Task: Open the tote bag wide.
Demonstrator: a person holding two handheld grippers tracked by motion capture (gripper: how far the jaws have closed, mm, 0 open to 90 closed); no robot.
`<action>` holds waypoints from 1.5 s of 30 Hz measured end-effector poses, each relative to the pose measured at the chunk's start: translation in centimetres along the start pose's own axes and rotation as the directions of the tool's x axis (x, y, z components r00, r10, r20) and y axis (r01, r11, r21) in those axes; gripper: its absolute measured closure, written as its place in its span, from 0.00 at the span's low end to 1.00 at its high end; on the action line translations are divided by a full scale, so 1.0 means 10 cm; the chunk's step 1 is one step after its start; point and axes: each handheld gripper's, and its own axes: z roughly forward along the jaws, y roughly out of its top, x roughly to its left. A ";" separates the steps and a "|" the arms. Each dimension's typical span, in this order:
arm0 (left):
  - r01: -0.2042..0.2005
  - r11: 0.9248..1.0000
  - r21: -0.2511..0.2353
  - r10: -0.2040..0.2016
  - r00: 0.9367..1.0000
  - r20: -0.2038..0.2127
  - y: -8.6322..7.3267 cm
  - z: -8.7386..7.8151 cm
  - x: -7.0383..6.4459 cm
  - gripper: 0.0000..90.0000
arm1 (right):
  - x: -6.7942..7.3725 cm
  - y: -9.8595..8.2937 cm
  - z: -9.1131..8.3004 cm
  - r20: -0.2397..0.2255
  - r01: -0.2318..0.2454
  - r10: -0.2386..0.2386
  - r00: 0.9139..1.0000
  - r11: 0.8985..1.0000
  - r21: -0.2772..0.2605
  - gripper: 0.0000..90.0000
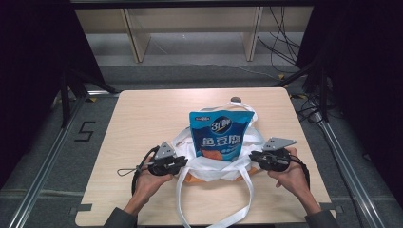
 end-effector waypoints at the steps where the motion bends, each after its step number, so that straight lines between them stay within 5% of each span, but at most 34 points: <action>1: 0.028 1.000 -0.006 -0.028 1.000 0.005 -0.04 0.04 -0.01 0.88 | 0.04 -0.05 0.02 -0.016 0.031 -0.030 0.999 0.999 0.026 0.88; 6: -0.015 0.999 0.034 0.015 1.000 -0.012 -0.07 0.15 0.00 0.90 | 0.09 -0.15 0.15 -0.020 0.034 -0.032 0.999 0.997 0.066 0.89; 7: 0.001 0.999 0.039 0.000 1.000 -0.014 -0.08 0.21 -0.01 0.90 | 0.10 -0.17 0.19 -0.015 0.038 -0.036 0.999 0.994 0.107 0.90; 8: -0.026 0.998 0.052 0.027 1.000 -0.016 -0.07 0.26 0.00 0.92 | 0.10 -0.21 0.27 -0.012 0.044 -0.043 0.999 0.990 0.136 0.92; 11: -0.021 0.998 0.066 0.023 0.999 -0.041 -0.07 0.41 0.01 0.94 | 0.07 -0.21 0.30 -0.013 0.034 -0.033 0.999 0.991 0.127 0.92; 12: -0.061 0.995 0.084 0.066 0.996 -0.061 -0.06 0.46 0.04 0.97 | 0.04 -0.19 0.35 0.015 0.038 -0.040 0.999 0.992 0.118 0.93; 16: -0.009 0.997 0.071 0.015 0.997 -0.073 -0.04 0.53 0.11 0.99 | 0.00 -0.15 0.43 0.032 0.032 -0.036 0.999 0.993 0.114 0.93; 17: -0.024 0.997 0.076 0.030 0.996 -0.079 -0.02 0.54 0.16 0.99 | -0.01 -0.13 0.43 0.023 0.031 -0.034 0.999 0.991 0.133 0.93; 18: -0.008 0.998 0.068 0.013 0.996 -0.086 -0.01 0.57 0.19 0.99 | -0.02 -0.13 0.48 0.042 0.024 -0.029 0.999 0.995 0.102 0.93; 25: 0.035 0.999 0.039 -0.030 0.990 -0.135 0.12 0.75 0.42 0.99 | -0.13 -0.01 0.61 0.075 0.024 -0.033 0.997 0.993 0.114 0.93; 28: 0.062 0.998 0.028 -0.057 0.987 -0.153 0.16 0.80 0.49 0.99 | -0.17 -0.01 0.67 0.093 -0.020 0.012 0.996 0.996 0.085 0.92; 30: 0.076 0.997 0.027 -0.071 0.987 -0.147 0.18 0.82 0.51 0.99 | -0.20 0.00 0.67 0.099 0.005 -0.013 0.995 0.997 0.076 0.90; 34: 0.102 0.995 -0.003 -0.101 0.984 -0.147 0.21 0.75 0.51 0.92 | -0.23 0.00 0.60 0.079 -0.053 0.048 0.996 0.996 0.066 0.81; 37: 0.118 0.993 -0.028 -0.121 0.985 -0.126 0.25 0.55 0.43 0.61 | -0.20 0.00 0.44 0.082 -0.125 0.123 0.989 0.992 0.025 0.64; 38: 0.118 0.993 -0.028 -0.121 0.985 -0.126 0.25 0.55 0.43 0.57 | -0.21 -0.01 0.40 0.088 -0.103 0.101 0.991 0.995 0.012 0.61; 42: 0.109 0.992 -0.059 -0.117 0.983 -0.144 0.23 0.29 0.35 0.51 | -0.16 -0.04 0.25 0.083 -0.136 0.137 0.987 0.991 -0.014 0.56; 45: 0.122 0.989 -0.086 -0.131 0.985 -0.110 0.21 0.13 0.30 0.45 | -0.11 -0.06 0.11 0.079 -0.134 0.136 0.988 0.990 -0.036 0.54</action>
